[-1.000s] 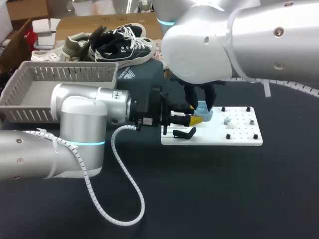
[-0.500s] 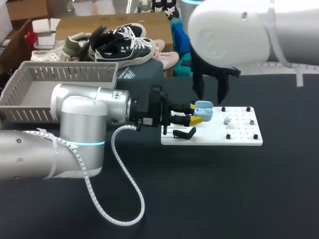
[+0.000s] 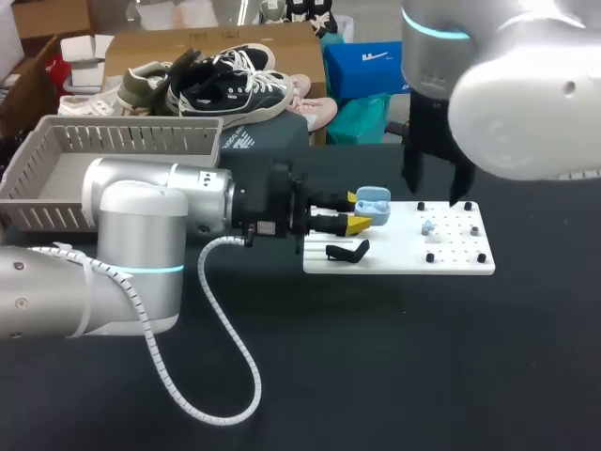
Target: Pick up each earbud case from the left stands, insert the matching earbuds, close the lid, and place the case in the box.
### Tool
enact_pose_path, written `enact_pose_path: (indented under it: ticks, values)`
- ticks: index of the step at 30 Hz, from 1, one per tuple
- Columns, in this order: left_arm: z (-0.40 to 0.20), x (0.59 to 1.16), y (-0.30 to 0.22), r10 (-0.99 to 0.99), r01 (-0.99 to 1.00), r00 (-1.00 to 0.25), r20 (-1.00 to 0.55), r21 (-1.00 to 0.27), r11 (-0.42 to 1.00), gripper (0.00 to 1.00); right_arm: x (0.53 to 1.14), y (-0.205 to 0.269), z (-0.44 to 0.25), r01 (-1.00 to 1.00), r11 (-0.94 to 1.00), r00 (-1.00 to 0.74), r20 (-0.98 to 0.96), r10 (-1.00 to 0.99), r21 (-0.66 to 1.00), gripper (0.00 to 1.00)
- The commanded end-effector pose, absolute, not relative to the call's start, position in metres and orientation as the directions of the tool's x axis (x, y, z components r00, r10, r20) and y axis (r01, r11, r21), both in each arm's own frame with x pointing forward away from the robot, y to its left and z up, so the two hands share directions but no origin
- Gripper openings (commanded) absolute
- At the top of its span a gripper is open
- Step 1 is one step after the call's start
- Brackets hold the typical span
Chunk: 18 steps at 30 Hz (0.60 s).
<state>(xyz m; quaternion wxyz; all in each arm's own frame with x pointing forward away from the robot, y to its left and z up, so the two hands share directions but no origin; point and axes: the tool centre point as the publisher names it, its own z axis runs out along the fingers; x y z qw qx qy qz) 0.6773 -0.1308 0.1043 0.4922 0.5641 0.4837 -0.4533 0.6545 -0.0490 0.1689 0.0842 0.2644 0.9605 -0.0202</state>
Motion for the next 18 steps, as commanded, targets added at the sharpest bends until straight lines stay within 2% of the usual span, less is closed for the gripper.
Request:
enact_pose_path:
  ticks: [1,8,18]
  values:
    - [0.105,0.667,-0.115,0.097,0.992,0.125,-0.987,0.123,-0.019,0.00,0.651,-0.060,0.158,0.491,0.863,-0.841,-0.192,0.505,0.122,0.51]
    - [0.101,0.668,-0.096,0.101,0.992,0.123,-0.987,0.124,0.005,0.00,0.658,-0.070,0.135,0.451,0.883,-0.865,-0.180,0.469,0.132,0.50]
    - [0.101,0.667,-0.094,0.103,0.992,0.122,-0.987,0.124,0.007,0.00,0.677,-0.069,0.099,0.422,0.897,-0.886,-0.150,0.438,0.128,0.51]
